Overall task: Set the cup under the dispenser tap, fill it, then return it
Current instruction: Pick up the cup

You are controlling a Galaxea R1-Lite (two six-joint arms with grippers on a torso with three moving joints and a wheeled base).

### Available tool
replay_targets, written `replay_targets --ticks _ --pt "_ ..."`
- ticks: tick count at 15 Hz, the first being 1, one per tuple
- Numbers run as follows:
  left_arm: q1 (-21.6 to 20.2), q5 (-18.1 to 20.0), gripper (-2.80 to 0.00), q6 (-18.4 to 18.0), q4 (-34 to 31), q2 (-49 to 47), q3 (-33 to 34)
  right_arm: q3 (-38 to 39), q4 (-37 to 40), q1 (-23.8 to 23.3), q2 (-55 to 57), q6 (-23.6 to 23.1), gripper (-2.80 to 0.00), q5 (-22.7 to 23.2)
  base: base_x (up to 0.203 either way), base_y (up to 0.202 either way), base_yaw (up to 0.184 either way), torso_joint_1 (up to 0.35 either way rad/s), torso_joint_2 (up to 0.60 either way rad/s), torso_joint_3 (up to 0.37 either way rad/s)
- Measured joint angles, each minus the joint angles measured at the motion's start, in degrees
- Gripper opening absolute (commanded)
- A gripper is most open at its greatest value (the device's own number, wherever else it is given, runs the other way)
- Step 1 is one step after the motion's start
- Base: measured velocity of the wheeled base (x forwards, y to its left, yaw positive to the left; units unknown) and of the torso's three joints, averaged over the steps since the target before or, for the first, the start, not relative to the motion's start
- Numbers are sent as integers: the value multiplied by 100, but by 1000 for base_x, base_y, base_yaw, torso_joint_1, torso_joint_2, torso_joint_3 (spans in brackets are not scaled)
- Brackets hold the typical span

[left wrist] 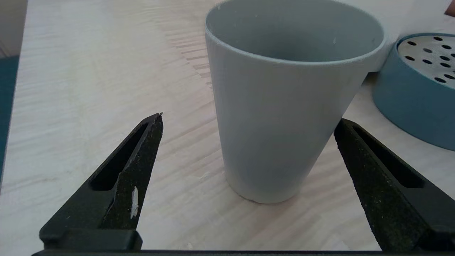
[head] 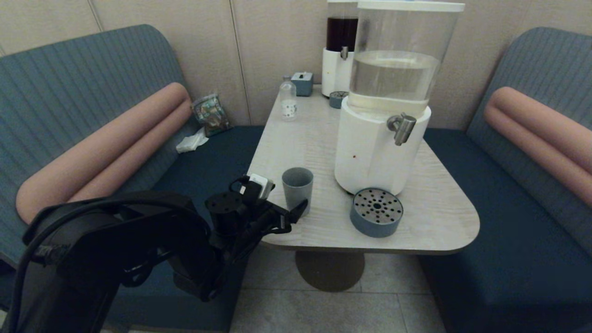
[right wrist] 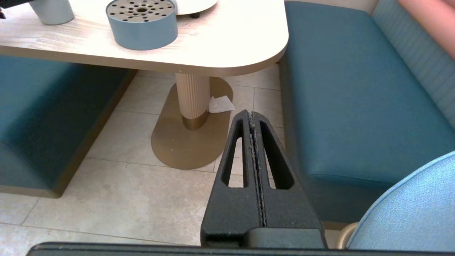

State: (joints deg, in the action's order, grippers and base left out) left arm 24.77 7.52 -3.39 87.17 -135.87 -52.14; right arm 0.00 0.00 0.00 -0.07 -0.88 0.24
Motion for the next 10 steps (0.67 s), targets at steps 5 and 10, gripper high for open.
replay_targets --ticks 5,10 --pt "2 -25 0 1 1 -115 -315 0 0 0 0 0 -280 0 0 0 0 0 0 0" --pt "-2 -117 0 -19 0 -273 -500 0 0 0 0 0 -280 0 0 0 0 0 0 0"
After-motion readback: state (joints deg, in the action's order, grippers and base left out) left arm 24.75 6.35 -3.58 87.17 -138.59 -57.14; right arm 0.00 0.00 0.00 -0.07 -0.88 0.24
